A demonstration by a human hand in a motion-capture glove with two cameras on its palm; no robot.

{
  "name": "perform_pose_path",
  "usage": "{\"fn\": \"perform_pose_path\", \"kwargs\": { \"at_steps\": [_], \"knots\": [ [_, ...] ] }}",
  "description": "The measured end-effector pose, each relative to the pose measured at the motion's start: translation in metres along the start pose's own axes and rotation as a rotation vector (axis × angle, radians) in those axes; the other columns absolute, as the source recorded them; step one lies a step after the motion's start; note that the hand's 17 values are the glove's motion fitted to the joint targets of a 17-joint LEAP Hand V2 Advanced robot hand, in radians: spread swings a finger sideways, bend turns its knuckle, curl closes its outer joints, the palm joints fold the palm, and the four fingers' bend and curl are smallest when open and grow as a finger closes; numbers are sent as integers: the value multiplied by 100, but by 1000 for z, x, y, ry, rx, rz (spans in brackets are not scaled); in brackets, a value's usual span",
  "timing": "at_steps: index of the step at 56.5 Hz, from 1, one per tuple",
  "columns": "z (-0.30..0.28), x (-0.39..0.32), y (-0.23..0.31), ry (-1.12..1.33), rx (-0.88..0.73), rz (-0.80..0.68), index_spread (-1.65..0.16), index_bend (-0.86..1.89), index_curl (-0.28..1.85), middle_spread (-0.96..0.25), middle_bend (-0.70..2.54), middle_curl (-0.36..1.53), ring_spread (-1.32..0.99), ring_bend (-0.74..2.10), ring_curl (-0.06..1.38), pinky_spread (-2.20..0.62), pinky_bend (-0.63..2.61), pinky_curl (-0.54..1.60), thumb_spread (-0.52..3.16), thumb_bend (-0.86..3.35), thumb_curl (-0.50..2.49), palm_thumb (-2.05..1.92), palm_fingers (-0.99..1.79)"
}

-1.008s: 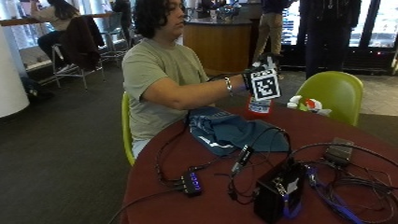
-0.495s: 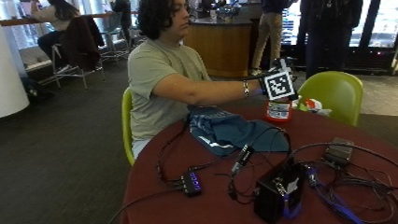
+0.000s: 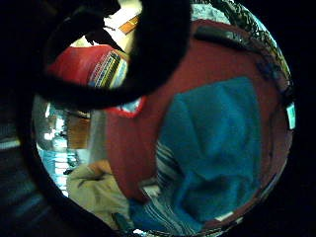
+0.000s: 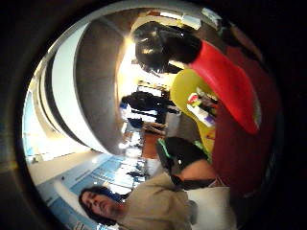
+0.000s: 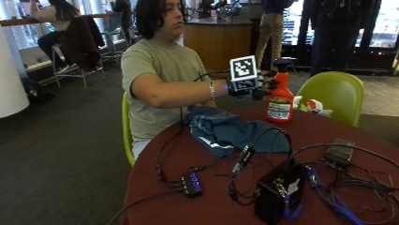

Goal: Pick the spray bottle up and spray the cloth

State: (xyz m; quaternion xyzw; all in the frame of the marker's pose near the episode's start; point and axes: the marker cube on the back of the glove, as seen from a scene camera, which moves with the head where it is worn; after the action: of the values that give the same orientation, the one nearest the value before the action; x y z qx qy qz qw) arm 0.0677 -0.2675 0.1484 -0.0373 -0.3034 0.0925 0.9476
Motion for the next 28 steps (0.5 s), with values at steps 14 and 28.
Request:
{"fn": "perform_pose_path", "kwargs": {
  "at_steps": [14,28],
  "knots": [
    [-60,-11,95,227,-72,-74,-35,14,40,0,20,39,-5,31,36,22,19,34,96,-4,47,50,42],
    [-106,-9,186,474,-144,-61,-38,15,35,1,20,37,-4,29,34,22,18,32,99,-3,41,47,40]
  ]
}}
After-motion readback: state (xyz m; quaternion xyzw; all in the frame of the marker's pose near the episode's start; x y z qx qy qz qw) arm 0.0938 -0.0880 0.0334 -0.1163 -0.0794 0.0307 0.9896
